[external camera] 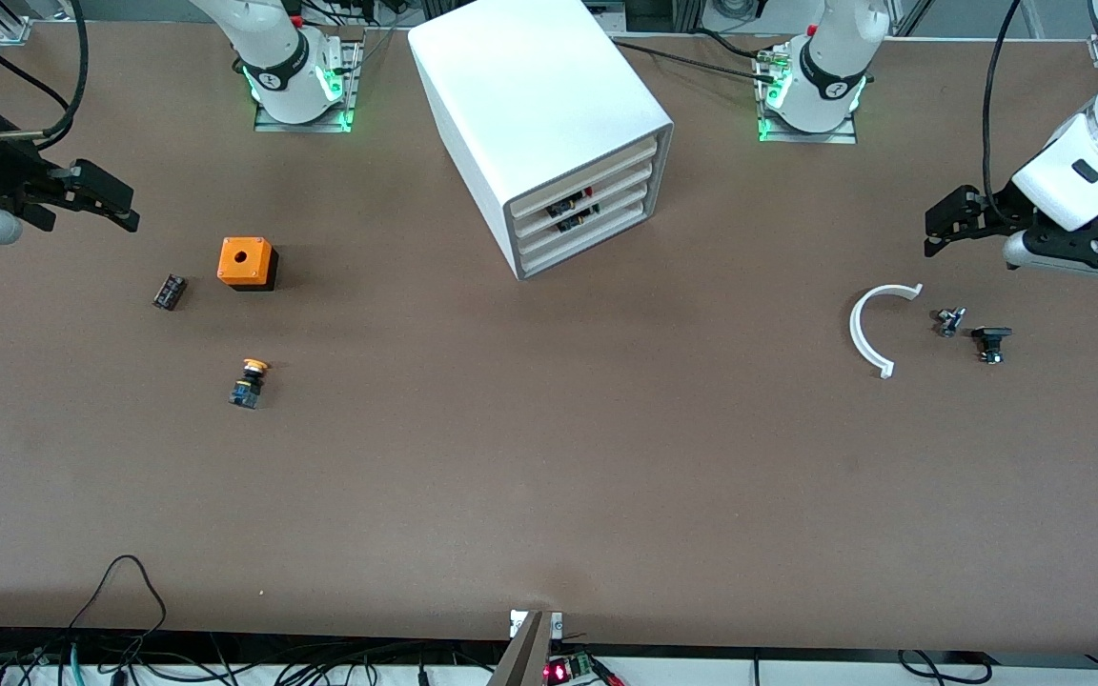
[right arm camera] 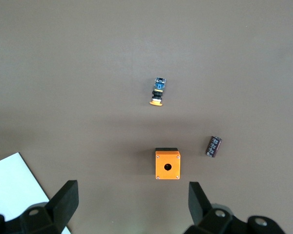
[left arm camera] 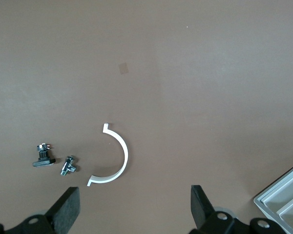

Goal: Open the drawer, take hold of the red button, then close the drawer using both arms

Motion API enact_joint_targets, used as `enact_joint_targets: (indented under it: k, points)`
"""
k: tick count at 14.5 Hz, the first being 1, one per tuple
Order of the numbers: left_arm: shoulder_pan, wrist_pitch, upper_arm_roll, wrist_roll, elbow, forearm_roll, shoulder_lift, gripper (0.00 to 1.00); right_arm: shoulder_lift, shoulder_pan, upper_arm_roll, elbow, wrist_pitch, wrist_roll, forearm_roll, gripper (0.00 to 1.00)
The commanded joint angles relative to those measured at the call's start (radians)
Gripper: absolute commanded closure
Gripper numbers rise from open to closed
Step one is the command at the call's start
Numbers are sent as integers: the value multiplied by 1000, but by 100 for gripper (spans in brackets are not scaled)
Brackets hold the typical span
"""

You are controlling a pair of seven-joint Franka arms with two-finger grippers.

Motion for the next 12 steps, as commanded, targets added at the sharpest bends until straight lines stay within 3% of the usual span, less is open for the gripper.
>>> enact_joint_targets:
  k: [1,6,12]
  points:
    - [-6,-12,4,22,-1,22,-10,0,11,3,0,19,-25,-2,-11,0]
    - [-7,-12,4,21,1,22,-10,0,42,-11,-14,97,-22,-4,15,0]
    - [-9,-12,4,19,1,22,-10,0,107,-2,-11,68,-16,-11,15,0]
